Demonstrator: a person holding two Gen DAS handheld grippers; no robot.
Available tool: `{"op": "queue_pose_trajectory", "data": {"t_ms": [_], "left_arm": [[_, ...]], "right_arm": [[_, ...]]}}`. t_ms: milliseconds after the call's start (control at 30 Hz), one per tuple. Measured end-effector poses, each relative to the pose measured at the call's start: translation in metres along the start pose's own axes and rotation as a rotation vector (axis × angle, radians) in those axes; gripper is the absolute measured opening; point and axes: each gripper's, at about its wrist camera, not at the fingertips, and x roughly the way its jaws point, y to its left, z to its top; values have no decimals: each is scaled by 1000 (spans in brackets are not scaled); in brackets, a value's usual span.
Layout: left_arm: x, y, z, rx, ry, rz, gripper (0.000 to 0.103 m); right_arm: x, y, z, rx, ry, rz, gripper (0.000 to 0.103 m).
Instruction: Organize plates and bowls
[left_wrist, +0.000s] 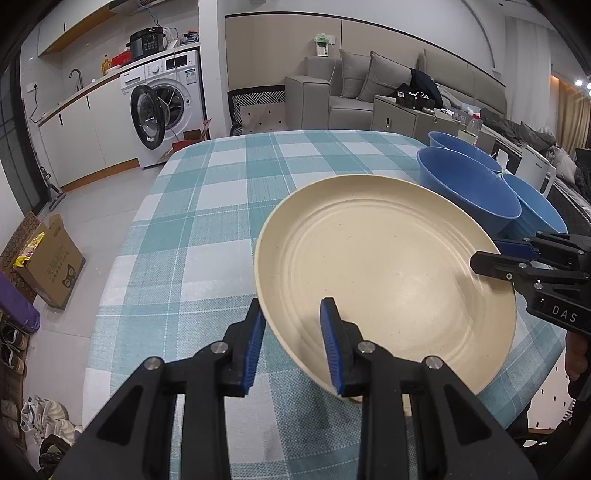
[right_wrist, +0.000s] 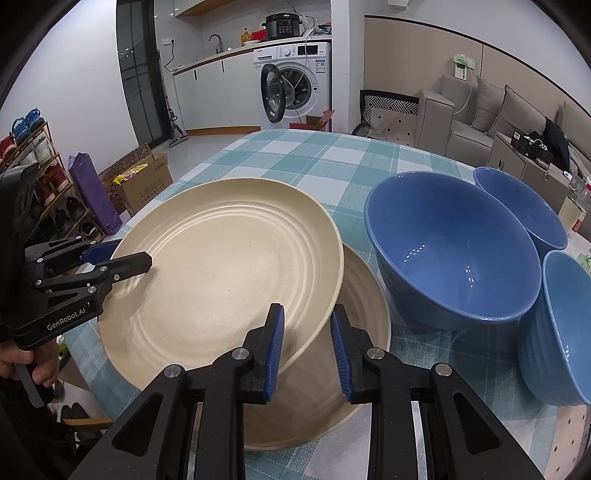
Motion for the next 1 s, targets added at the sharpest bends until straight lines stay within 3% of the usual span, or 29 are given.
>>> {"op": "queue_pose_trajectory", "data": {"t_ms": [533, 1000], "left_arm": [[14, -11, -4, 23, 32, -11, 29], [19, -26, -7, 57, 37, 0, 29]], "right_arm": [[4, -12, -12, 14, 17, -5, 26], [6, -16, -16, -16, 42, -69, 26]]}}
